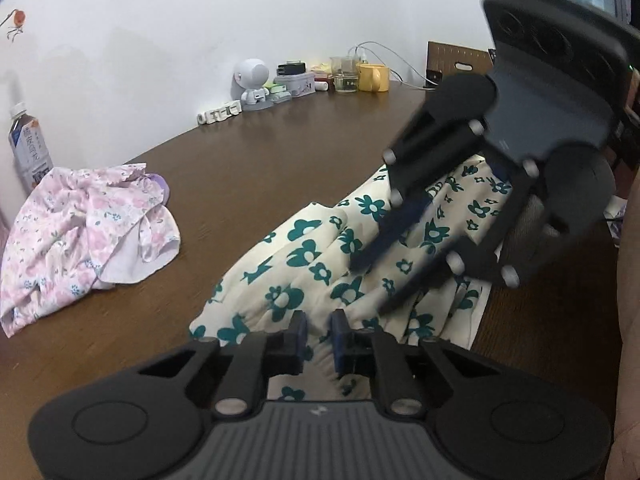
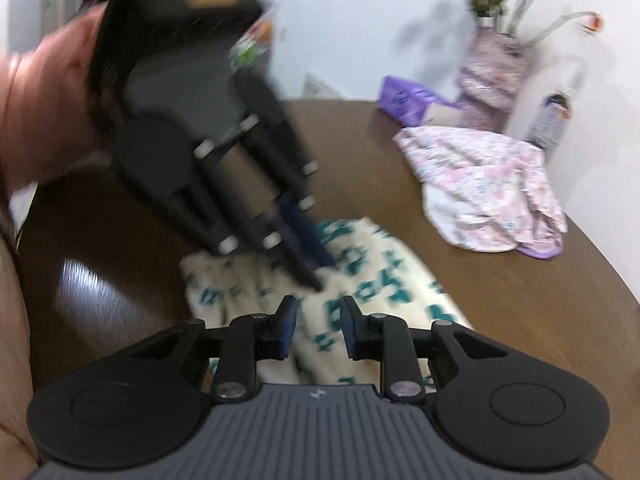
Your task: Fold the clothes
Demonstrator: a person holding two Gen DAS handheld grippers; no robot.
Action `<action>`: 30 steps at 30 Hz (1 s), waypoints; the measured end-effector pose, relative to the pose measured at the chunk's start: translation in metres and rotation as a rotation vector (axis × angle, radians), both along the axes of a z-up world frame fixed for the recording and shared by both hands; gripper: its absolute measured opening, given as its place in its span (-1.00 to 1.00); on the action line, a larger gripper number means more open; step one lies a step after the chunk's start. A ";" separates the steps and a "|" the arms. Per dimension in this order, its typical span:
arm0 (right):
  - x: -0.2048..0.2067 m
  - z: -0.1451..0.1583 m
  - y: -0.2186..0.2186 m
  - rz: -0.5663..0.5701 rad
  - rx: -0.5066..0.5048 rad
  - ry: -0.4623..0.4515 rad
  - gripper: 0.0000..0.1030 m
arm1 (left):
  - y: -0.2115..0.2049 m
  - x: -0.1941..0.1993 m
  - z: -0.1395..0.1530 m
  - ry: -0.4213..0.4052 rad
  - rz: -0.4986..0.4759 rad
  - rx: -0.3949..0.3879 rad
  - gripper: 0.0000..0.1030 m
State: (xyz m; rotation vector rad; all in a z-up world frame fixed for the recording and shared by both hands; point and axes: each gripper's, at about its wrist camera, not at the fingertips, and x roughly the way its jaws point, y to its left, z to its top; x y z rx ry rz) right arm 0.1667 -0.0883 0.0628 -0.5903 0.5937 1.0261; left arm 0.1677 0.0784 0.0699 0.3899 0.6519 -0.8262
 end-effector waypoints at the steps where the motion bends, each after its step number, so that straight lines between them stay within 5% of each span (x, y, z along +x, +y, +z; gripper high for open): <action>1: 0.004 0.003 -0.002 -0.021 0.015 0.002 -0.55 | 0.000 -0.001 0.001 -0.002 0.000 0.001 -0.80; 5: 0.013 -0.016 0.005 -0.031 -0.036 0.037 -0.86 | 0.003 -0.001 0.009 -0.025 0.007 -0.011 -0.73; 10: 0.007 -0.021 0.004 -0.009 -0.045 0.004 -0.87 | 0.002 0.013 0.010 -0.045 0.037 -0.017 -0.71; 12: 0.010 -0.016 0.004 0.002 -0.046 -0.003 -0.87 | -0.002 0.017 -0.003 -0.010 0.023 0.013 -0.87; 16: 0.026 -0.007 0.002 0.001 -0.034 -0.011 -0.41 | 0.002 0.016 -0.003 -0.002 0.012 0.007 -0.89; 22: 0.051 -0.009 0.012 0.038 -0.036 0.028 -0.28 | 0.008 0.024 0.018 -0.063 0.009 -0.017 -0.64; 25: 0.056 -0.010 0.012 0.064 -0.030 0.098 -0.81 | 0.005 0.036 0.014 -0.041 -0.008 0.003 -0.45; 28: 0.047 -0.011 0.011 0.089 -0.047 0.099 -0.86 | 0.005 0.044 0.008 -0.007 -0.039 0.004 -0.37; 30: 0.044 -0.012 0.010 0.097 -0.051 0.102 -0.86 | 0.006 0.047 0.003 0.018 -0.056 0.007 -0.53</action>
